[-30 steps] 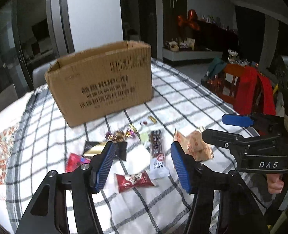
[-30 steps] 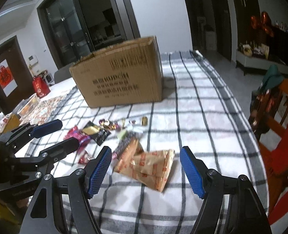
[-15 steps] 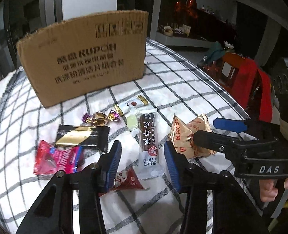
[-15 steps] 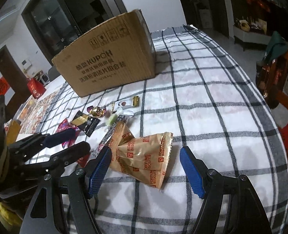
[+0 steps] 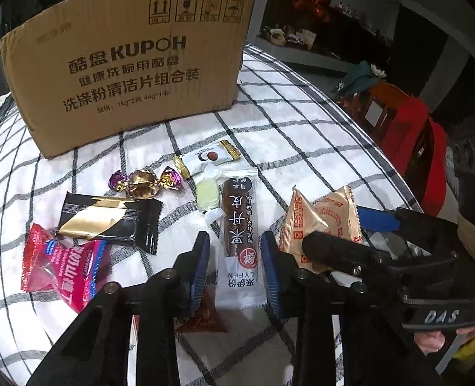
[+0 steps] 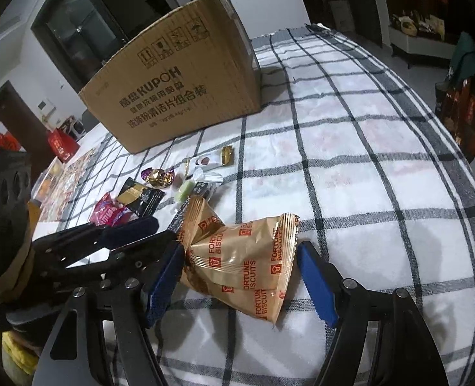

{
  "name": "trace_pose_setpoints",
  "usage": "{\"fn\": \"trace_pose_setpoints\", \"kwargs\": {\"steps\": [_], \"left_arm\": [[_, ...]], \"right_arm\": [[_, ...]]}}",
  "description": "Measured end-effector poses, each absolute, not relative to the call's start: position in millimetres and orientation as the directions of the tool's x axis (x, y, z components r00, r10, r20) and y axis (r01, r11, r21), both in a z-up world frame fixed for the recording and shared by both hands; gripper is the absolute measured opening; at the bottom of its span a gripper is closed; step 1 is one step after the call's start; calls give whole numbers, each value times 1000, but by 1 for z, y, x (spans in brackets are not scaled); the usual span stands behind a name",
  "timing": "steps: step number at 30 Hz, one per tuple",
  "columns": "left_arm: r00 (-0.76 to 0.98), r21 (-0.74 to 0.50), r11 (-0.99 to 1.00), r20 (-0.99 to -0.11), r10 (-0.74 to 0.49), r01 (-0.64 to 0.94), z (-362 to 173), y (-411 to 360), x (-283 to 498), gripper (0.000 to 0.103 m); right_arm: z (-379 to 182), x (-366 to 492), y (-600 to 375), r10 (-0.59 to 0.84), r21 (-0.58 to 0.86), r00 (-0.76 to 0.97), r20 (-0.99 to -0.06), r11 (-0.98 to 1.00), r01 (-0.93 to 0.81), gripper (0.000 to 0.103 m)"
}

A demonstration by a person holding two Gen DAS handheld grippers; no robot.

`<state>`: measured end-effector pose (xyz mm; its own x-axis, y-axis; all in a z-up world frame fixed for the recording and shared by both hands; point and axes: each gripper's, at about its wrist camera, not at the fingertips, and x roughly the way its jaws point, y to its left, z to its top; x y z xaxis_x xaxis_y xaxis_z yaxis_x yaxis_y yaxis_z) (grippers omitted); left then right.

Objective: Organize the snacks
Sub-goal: 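Grasp the white-and-brown bar with the left tool while the right tool grasps a Fortune Biscuits packet, then carry the bar and biscuit packet toward the cardboard box with both tools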

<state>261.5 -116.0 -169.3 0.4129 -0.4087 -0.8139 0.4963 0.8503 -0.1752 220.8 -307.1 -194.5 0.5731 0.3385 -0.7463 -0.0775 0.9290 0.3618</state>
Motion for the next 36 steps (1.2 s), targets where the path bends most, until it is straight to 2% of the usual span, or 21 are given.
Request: {"fn": "trace_pose_setpoints", "kwargs": {"steps": [1, 5, 12, 14, 25, 36], "left_arm": [[410, -177, 850, -816, -409, 496, -170, -117, 262, 28], [394, -189, 848, -821, -413, 495, -173, -121, 265, 26], [392, -186, 853, -826, -405, 488, -178, -124, 268, 23], [394, -189, 853, -824, -407, 486, -177, -124, 268, 19], [463, -180, 869, -787, -408, 461, -151, -107, 251, 19], [559, -166, 885, -721, -409, 434, -110, -88, 233, 19]], "right_arm": [[-195, 221, -306, 337, 358, 574, -746, 930, -80, 72], [-196, 221, -306, 365, 379, 567, -739, 920, -98, 57], [-196, 219, -305, 355, 372, 578, -735, 923, -93, 50], [-194, 218, -303, 349, 365, 584, -733, 926, -96, 49], [-181, 210, -303, 350, 373, 611, -710, 923, -95, 47], [-143, 199, -293, 334, 335, 674, -659, 933, -135, 47]]}}
